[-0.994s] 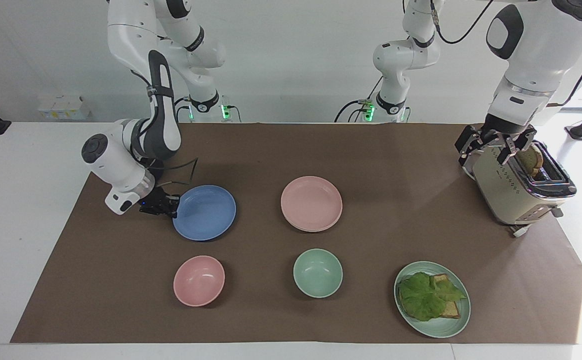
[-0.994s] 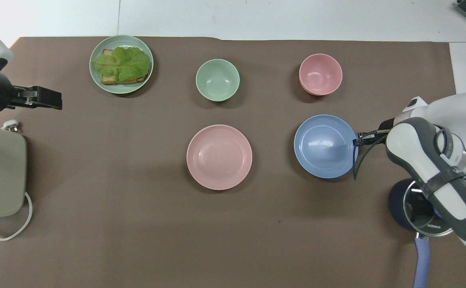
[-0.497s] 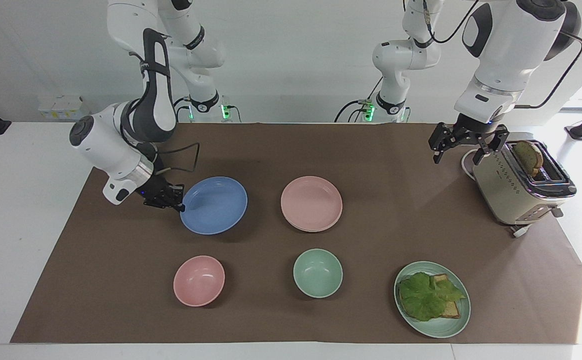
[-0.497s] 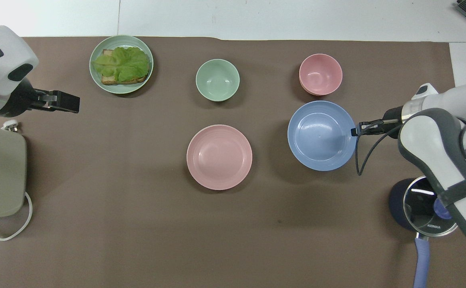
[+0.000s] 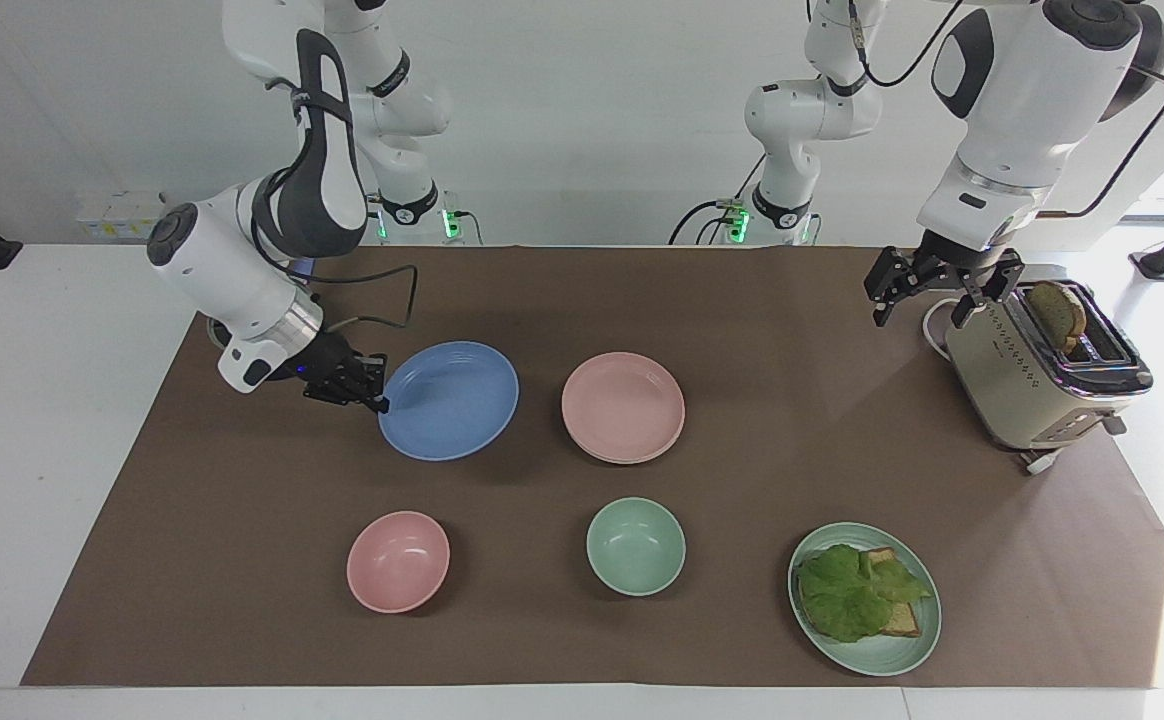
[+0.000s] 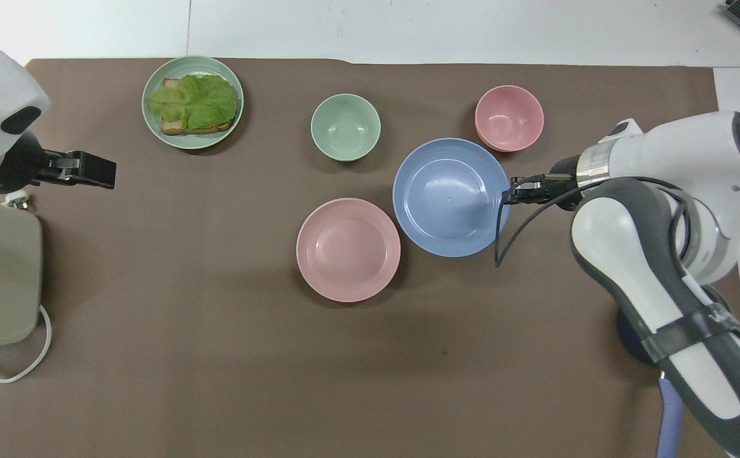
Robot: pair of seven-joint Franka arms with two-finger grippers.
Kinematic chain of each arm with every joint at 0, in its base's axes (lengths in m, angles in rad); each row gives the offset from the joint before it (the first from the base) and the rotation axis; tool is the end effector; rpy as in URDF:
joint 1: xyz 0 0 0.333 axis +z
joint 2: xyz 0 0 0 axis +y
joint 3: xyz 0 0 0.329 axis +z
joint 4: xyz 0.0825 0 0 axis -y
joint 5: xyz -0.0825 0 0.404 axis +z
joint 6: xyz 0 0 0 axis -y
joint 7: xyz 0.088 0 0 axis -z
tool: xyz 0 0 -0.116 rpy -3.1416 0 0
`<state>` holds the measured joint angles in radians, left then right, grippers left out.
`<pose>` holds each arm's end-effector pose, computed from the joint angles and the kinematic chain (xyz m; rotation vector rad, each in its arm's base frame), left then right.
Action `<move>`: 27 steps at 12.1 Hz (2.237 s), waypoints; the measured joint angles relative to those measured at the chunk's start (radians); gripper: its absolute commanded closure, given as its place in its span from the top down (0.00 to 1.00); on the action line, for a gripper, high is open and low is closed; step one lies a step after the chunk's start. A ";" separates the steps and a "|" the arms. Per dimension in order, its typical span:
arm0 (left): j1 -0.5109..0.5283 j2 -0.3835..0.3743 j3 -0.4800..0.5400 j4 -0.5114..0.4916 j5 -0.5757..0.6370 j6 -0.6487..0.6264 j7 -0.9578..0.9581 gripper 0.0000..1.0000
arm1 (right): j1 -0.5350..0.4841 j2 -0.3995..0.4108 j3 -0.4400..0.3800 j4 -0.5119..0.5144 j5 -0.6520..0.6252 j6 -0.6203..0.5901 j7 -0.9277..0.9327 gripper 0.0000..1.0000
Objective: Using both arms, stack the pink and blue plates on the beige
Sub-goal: 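Slide the blue plate with the right gripper onto the pink plate, then release the blue plate and withdraw the right gripper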
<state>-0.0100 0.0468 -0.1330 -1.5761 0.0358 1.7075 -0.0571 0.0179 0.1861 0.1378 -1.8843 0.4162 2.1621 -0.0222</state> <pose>0.5976 -0.0805 0.6113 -3.1147 0.1385 -0.1365 0.6261 0.1139 0.4176 -2.7539 0.0610 -0.0894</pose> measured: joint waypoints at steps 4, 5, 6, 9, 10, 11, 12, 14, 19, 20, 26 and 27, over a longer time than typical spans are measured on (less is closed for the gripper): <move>0.059 -0.003 0.009 0.000 0.000 0.000 0.000 1.00 | 0.141 0.035 0.001 -0.023 0.000 0.114 0.163 0.00; 0.067 -0.003 0.010 0.000 0.000 0.000 0.000 1.00 | 0.177 0.044 0.001 -0.034 -0.005 0.139 0.194 0.00; 0.072 -0.003 0.010 0.000 0.000 -0.001 0.000 1.00 | 0.210 0.054 0.001 -0.041 -0.025 0.150 0.220 0.00; 0.072 -0.003 0.008 0.000 0.000 -0.001 0.000 1.00 | 0.259 0.087 0.001 -0.051 -0.136 0.186 0.319 0.00; 0.072 -0.004 0.008 0.000 0.000 -0.001 0.000 1.00 | 0.267 0.100 0.001 -0.052 -0.142 0.203 0.329 0.00; 0.072 -0.004 0.008 0.000 0.000 -0.001 0.000 1.00 | 0.269 0.111 0.001 -0.052 -0.142 0.215 0.330 0.00; 0.072 -0.004 0.008 0.000 0.000 -0.001 0.000 1.00 | 0.269 0.117 0.001 -0.052 -0.142 0.217 0.330 0.00; 0.072 -0.004 0.008 0.000 0.000 -0.001 0.000 1.00 | 0.285 0.117 0.001 -0.052 -0.142 0.217 0.339 0.00; 0.072 -0.004 0.008 0.000 0.000 -0.002 0.000 1.00 | 0.329 0.117 0.001 -0.061 -0.150 0.217 0.354 0.00; 0.072 -0.004 0.008 0.000 0.000 -0.002 0.000 1.00 | 0.329 0.117 0.001 -0.065 -0.165 0.217 0.354 0.00; 0.072 -0.004 0.008 0.000 0.000 -0.002 0.000 1.00 | 0.327 0.117 -0.004 -0.071 -0.175 0.217 0.354 0.90; 0.072 -0.004 0.008 0.000 0.000 -0.002 0.000 1.00 | 0.326 0.117 -0.005 -0.070 -0.175 0.217 0.354 0.95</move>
<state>0.0623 0.0429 -0.1250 -1.5761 0.0358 1.7056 -0.0569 0.3437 0.3034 0.1326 -1.9544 0.2412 2.3790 0.3321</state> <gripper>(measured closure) 0.000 0.388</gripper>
